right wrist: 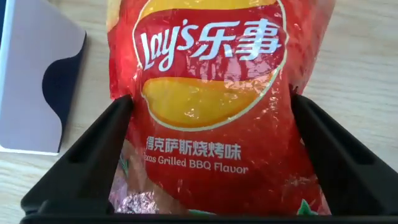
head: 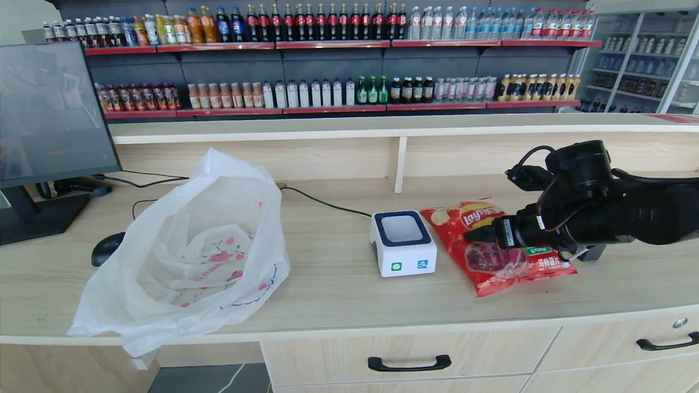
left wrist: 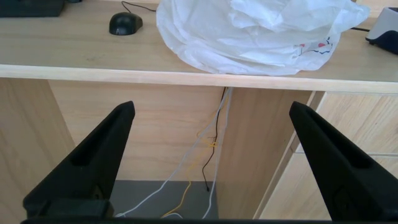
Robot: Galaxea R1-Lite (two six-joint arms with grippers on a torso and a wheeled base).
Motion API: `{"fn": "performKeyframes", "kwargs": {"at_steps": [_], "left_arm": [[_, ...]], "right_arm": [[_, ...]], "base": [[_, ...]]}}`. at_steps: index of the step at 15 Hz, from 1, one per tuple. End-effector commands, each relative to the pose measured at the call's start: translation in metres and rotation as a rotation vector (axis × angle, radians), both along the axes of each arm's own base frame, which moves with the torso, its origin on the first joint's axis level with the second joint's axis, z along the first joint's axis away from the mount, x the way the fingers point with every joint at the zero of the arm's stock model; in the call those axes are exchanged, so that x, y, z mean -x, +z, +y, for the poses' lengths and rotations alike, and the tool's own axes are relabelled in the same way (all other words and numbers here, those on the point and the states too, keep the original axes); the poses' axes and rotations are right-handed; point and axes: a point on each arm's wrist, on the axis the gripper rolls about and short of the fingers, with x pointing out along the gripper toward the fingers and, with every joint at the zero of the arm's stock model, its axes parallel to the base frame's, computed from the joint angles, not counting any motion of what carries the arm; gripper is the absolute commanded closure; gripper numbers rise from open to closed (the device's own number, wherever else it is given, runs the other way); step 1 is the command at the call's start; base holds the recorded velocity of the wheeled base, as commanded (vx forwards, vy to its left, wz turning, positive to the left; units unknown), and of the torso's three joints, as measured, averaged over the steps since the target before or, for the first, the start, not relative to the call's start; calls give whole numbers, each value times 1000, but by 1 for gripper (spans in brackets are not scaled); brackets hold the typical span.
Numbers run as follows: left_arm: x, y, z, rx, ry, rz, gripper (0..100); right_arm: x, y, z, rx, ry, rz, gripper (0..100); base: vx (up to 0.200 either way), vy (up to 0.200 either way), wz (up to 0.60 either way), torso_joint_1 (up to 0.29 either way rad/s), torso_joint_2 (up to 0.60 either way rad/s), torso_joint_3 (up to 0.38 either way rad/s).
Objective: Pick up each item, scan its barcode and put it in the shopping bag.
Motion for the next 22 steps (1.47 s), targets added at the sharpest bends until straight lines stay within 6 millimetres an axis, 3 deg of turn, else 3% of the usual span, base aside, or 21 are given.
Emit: {"fn": "performKeyframes", "kwargs": {"at_steps": [1,17,18,22], "left_arm": [[0,0,0,0,0,0,0],[0,0,0,0,0,0,0],[0,0,0,0,0,0,0],[0,0,0,0,1,0,0]], "right_arm": [[-3,-9,2,14,12,25,0],[-5,-14,1,0,-22,42,0],[-7,-12,2,-2,-22,33,100],[-7,-9,1,-7,-27,24,100]], "base": [[0,0,0,0,0,0],[0,0,0,0,0,0],[0,0,0,0,0,0],[0,0,0,0,0,0]]}}
